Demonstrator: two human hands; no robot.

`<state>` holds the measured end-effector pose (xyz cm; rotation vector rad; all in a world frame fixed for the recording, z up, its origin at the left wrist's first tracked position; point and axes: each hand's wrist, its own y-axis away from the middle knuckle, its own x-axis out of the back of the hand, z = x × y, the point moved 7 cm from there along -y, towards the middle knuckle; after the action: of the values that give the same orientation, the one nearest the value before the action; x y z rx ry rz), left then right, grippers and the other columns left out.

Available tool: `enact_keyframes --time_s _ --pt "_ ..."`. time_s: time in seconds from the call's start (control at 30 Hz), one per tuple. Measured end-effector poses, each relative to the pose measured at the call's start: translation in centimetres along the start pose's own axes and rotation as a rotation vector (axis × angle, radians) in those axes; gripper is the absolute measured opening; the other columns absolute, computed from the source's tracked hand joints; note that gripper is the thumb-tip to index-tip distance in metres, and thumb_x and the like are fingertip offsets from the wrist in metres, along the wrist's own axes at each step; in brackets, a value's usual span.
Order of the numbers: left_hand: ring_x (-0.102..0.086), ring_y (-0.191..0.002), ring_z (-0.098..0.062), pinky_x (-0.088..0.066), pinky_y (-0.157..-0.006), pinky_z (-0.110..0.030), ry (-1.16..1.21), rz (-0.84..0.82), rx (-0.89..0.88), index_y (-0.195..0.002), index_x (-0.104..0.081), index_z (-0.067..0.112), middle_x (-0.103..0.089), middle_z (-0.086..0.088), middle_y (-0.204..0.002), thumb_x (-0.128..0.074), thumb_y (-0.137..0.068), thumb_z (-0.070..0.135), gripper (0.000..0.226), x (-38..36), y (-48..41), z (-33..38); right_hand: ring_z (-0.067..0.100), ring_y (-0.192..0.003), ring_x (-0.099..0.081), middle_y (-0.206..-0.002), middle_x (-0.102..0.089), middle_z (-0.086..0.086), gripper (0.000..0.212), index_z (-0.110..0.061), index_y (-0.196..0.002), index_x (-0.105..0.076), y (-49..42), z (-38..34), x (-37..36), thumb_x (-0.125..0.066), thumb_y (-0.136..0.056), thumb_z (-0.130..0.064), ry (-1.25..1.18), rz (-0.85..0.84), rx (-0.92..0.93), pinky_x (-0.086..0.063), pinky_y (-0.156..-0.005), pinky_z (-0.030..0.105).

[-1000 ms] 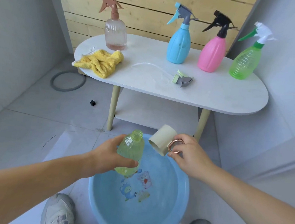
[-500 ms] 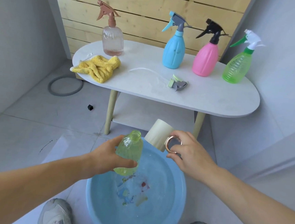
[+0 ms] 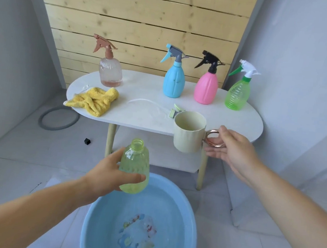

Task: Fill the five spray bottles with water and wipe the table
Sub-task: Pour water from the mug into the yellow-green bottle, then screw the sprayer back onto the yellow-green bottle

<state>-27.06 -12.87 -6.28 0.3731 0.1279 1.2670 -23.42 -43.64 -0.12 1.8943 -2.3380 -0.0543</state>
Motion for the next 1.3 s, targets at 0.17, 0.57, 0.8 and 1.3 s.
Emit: enact_keyframes --time_s 0.17,0.57,0.8,1.3 --pt "-0.075 -0.099 -0.022 -0.063 -0.083 -0.049 0.013 -0.016 -0.040 -0.129 -0.059 0.037 -0.072 -0.001 -0.120 -0.090 -0.059 0.026 0.077 -1.0 -1.4 2.6 0.034 -0.077 -0.069 -0.098 -0.070 0.023 0.029 -0.009 -0.092 -0.059 -4.2 -1.6 3.7 -0.056 -0.098 -0.038 -0.038 0.148 -0.009 -0.058 -0.068 0.036" --pt "-0.077 -0.094 -0.023 -0.064 -0.078 -0.044 0.024 -0.042 -0.064 -0.127 -0.061 0.031 -0.074 -0.005 -0.116 -0.088 -0.061 0.022 0.072 -3.6 -4.4 5.9 0.029 -0.067 -0.065 -0.088 -0.061 0.014 0.024 -0.015 -0.087 -0.052 -11.4 0.7 9.2 -0.058 -0.094 -0.036 0.056 0.261 -0.090 -0.050 -0.056 0.031" --pt "-0.076 -0.093 -0.020 -0.064 -0.079 -0.045 -0.024 -0.050 -0.059 -0.126 -0.060 0.034 -0.076 0.001 -0.110 -0.089 -0.062 0.026 0.071 -4.3 -5.7 6.7 0.020 -0.088 -0.061 -0.113 -0.060 0.008 0.028 -0.014 -0.102 -0.061 -12.2 0.8 9.9 -0.052 -0.097 -0.041 0.280 0.321 -0.051 -0.056 -0.066 0.034" --pt "-0.075 -0.098 -0.018 -0.062 -0.084 -0.051 -0.046 -0.011 -0.058 -0.122 -0.062 0.040 -0.076 0.005 -0.110 -0.090 -0.055 0.033 0.073 -3.0 -6.6 8.2 0.007 -0.072 -0.057 -0.080 -0.064 -0.010 0.013 -0.022 -0.084 -0.065 -8.1 -10.6 -1.7 -0.061 -0.090 -0.033 0.581 0.245 0.514 -0.043 -0.063 0.023"
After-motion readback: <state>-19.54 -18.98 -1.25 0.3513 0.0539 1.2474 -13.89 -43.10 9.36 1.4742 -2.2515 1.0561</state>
